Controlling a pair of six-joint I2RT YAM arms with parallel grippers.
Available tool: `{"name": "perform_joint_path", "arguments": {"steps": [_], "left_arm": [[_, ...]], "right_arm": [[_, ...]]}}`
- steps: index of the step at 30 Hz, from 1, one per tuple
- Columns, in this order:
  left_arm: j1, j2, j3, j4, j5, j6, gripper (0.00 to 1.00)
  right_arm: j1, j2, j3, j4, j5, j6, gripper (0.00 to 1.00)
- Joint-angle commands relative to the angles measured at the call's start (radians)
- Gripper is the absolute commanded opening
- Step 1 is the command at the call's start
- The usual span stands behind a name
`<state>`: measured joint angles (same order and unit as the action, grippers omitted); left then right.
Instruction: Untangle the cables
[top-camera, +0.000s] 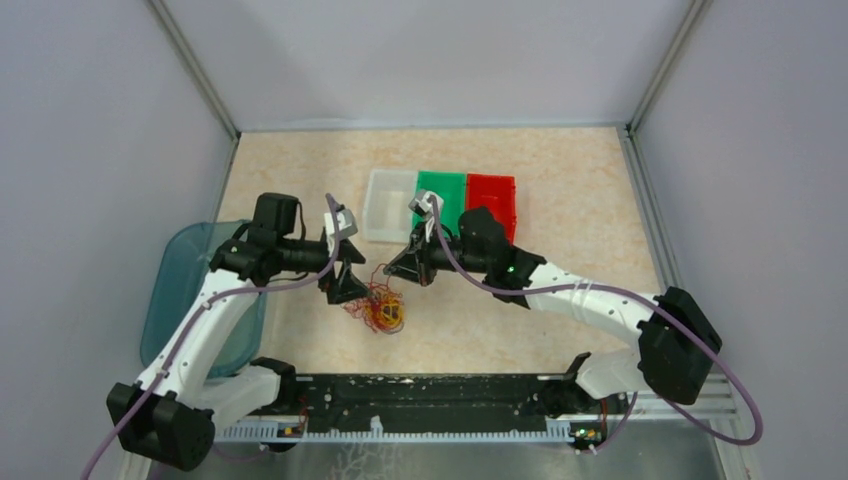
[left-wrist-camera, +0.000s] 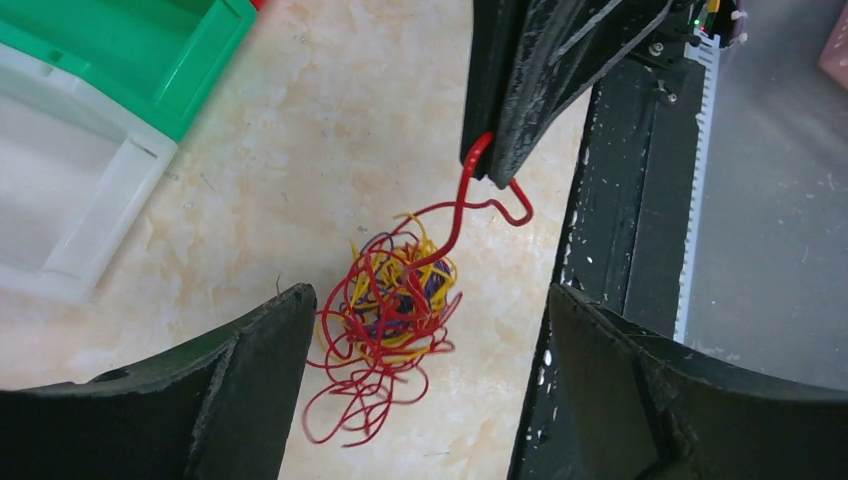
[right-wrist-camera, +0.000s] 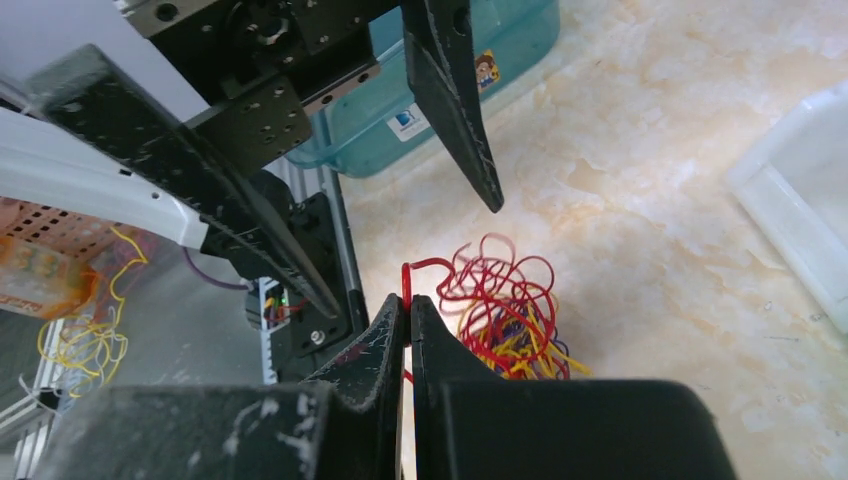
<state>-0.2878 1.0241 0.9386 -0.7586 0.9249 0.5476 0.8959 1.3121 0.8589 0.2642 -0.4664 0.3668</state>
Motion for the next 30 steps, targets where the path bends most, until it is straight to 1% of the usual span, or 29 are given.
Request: {"name": "perform_joint_path", "arguments": {"steps": [1,3,7,10,13,15,19,21,23,26,30], "left_arm": [[-0.007,0.005,0.038,0.021,-0.006,0.052,0.88],[-0.008,-0.003,0.039,0.025,0.004,0.075,0.85],[-0.008,-0.037,0.016,0.071,0.011,0.08,0.85],[-0.009,-0.064,-0.012,0.079,0.034,0.14,0.86],[-0.01,-0.065,-0.023,0.072,0.081,0.184,0.81],[-0.01,-0.059,-0.022,0.072,0.12,0.191,0.8],[-0.013,-0.049,-0.02,0.087,0.134,0.188,0.77],[-0.014,-0.042,-0.014,0.073,0.153,0.208,0.7],[-0.018,-0.037,-0.003,0.049,0.177,0.226,0.6],[-0.027,-0.031,0.011,0.037,0.194,0.232,0.4],[-0.033,-0.028,0.048,0.024,0.177,0.244,0.08]], "right_arm": [[0.011,0.005,0.058,0.104,-0.05,0.041,0.0],[0.012,0.008,0.06,0.112,-0.069,0.048,0.0],[0.012,0.021,0.071,0.12,-0.098,0.061,0.0],[0.014,0.025,0.075,0.133,-0.125,0.072,0.0],[0.016,0.027,0.086,0.137,-0.148,0.075,0.0],[0.02,0.03,0.095,0.139,-0.163,0.078,0.0],[0.021,0.031,0.118,0.134,-0.188,0.082,0.0],[0.021,0.026,0.124,0.133,-0.186,0.08,0.0],[0.021,0.023,0.129,0.132,-0.181,0.08,0.0],[0.022,0.021,0.13,0.141,-0.181,0.087,0.0],[0.021,0.003,0.115,0.158,-0.15,0.093,0.0]]}}
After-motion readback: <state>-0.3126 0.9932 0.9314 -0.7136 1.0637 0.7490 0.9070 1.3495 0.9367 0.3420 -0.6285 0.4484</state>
